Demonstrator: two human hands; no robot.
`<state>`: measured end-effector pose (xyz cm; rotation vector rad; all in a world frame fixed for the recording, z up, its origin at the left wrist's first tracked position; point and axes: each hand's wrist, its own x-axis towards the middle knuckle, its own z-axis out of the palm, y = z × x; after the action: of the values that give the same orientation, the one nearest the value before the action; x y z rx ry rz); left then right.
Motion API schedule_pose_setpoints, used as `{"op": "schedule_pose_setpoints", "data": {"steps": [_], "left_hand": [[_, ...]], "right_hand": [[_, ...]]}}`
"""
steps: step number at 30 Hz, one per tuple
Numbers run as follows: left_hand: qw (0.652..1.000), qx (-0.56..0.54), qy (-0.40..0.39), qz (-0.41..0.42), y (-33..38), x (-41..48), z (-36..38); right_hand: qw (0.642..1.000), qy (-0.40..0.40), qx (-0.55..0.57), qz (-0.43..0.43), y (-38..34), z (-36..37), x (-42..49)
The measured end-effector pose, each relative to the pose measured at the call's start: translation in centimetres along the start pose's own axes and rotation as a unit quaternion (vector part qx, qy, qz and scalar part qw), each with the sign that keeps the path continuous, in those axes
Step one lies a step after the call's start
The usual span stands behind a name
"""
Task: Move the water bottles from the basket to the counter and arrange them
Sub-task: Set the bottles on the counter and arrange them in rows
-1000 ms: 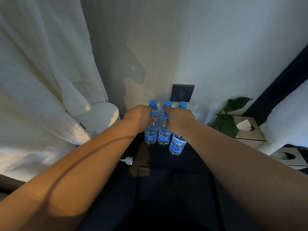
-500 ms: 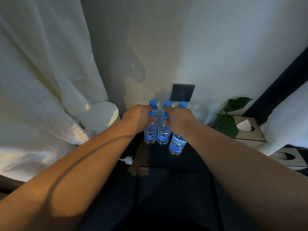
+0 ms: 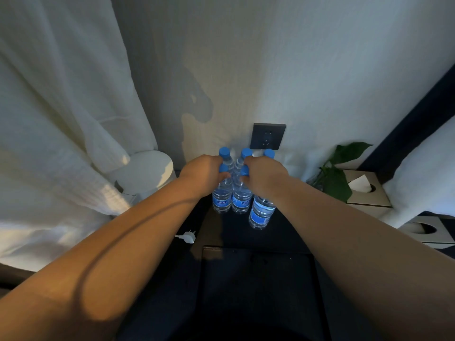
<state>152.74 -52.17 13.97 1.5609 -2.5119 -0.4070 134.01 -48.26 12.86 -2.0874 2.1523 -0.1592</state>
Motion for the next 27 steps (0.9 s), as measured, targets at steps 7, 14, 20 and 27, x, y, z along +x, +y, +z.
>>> {"op": "schedule_pose_setpoints", "data": {"steps": [7,14,20,27], "left_hand": [[1.0,0.003,-0.003,0.006,0.0,-0.1,-0.1],[1.0,-0.008,-0.006,0.01,0.1,-0.1,-0.3],[1.0,-0.012,-0.02,0.018,0.1,0.0,-0.6],[1.0,0.004,0.003,0.024,-0.1,0.1,-0.3]], "right_hand": [[1.0,0.022,0.008,0.007,0.2,0.6,-0.1],[0.999,0.032,0.021,0.008,0.3,1.1,-0.2],[0.999,0.023,0.027,0.002,0.3,0.9,0.1],[0.999,0.019,0.026,-0.001,0.6,0.9,0.0]]}}
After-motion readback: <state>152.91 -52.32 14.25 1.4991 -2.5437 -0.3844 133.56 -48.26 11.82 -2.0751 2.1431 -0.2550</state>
